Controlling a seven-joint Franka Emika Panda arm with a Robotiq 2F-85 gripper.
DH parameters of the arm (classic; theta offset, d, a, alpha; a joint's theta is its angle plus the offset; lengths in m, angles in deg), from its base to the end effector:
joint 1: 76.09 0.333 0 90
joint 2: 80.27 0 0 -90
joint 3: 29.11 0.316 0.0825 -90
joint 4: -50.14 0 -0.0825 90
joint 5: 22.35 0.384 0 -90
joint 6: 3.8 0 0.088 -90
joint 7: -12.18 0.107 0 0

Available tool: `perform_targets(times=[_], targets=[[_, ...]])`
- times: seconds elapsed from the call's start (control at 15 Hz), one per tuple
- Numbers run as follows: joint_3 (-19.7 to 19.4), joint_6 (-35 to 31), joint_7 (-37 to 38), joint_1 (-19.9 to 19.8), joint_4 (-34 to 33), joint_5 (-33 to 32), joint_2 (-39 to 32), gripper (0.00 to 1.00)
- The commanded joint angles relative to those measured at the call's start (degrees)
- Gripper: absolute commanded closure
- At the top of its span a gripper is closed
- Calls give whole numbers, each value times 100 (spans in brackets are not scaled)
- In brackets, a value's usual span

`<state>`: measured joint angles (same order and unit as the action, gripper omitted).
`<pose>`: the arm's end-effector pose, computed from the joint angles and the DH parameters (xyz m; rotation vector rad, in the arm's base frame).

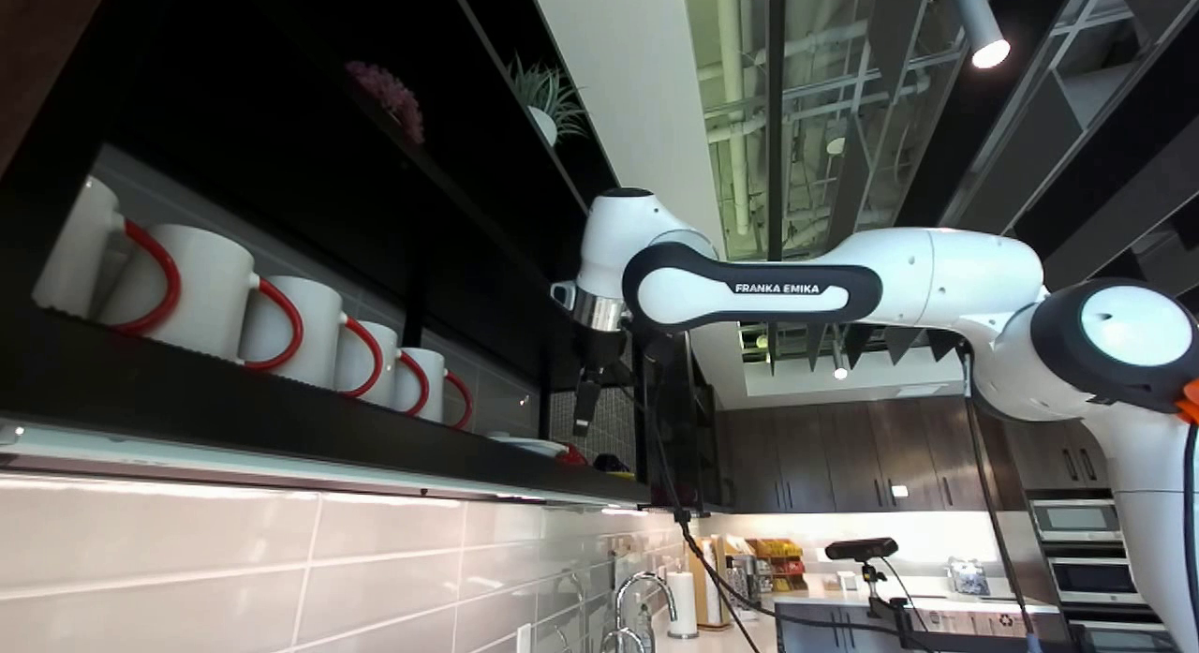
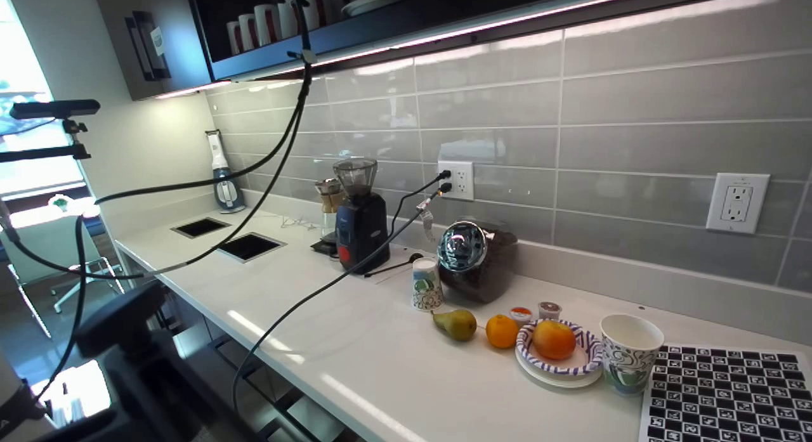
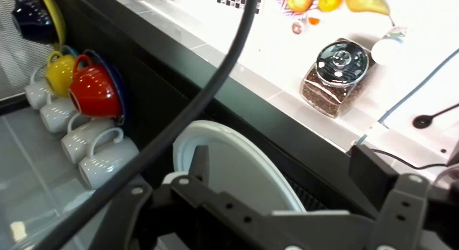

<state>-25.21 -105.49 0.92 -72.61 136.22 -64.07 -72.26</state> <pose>0.5180 0.0126 0.7767 2.3152 0.3797 0.4591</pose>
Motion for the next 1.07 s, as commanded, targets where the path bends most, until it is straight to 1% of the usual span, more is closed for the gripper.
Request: perform_targets(times=[0.0, 0.33, 0.4, 0.53, 0.87, 1.0], targets=[[21, 54, 91, -27, -37, 124, 9, 0], [23, 81, 218, -32, -36, 233, 38, 0], [-4, 140, 624, -75, -263, 368, -25, 0], [-130, 257, 844, -150, -563, 791, -110, 0], [-479, 156, 1262, -432, -942, 1752, -64, 0], [-762, 50, 1307, -468, -1076, 2305, -39, 0]])
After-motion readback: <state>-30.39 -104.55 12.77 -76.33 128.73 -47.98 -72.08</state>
